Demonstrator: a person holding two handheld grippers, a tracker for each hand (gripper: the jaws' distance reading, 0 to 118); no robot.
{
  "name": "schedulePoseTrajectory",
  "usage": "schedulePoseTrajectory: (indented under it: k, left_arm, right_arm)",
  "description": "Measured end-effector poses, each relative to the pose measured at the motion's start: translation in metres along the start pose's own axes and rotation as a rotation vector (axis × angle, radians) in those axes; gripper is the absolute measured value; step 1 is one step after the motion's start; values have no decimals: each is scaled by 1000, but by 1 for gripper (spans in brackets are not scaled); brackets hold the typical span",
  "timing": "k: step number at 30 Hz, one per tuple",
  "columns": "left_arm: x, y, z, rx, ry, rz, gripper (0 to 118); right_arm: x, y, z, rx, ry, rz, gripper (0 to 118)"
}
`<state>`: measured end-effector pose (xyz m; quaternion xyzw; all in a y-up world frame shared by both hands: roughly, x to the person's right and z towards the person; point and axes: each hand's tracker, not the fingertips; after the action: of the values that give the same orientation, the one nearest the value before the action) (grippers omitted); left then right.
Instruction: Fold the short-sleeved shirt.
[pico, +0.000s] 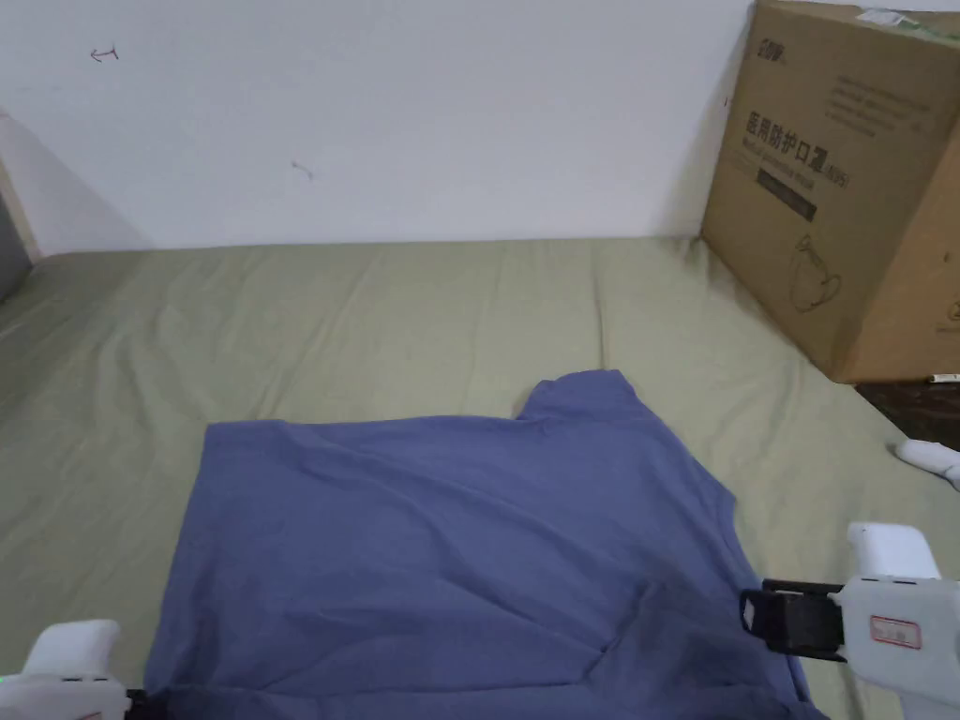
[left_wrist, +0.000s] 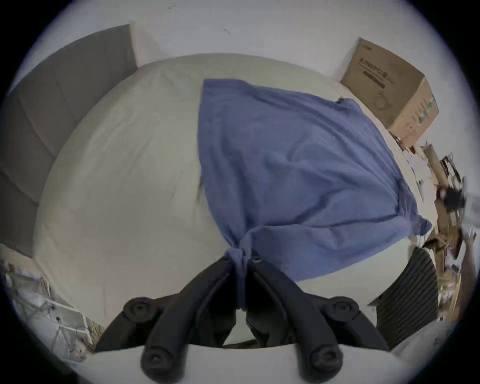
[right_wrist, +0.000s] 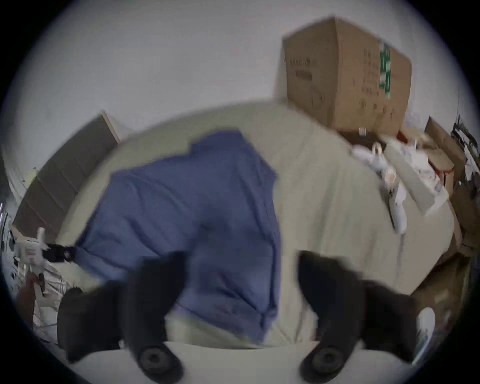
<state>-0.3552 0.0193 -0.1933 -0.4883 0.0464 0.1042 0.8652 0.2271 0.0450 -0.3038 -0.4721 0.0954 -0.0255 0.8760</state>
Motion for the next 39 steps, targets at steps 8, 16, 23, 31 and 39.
schedulePoseTrajectory:
  k: [8,16,23,31,39]
  left_arm:
    - [8,-7,-3,-75,13,15,3]
    - [15,-3,3,-79,31,22,3]
    - [11,2,14,-60,1,19,3]
    - [6,19,27,-31,-36,27,3]
    - [-4,60,24,19,-63,45,3]
  right_arm:
    - [23,-32,-72,-321,-8,23,89]
    - [25,-23,-41,-250,-31,159,6]
    - [34,-25,-17,-186,19,75,4]
    - [25,4,17,-104,68,89,1]
    - [22,72,6,-17,103,41,1]
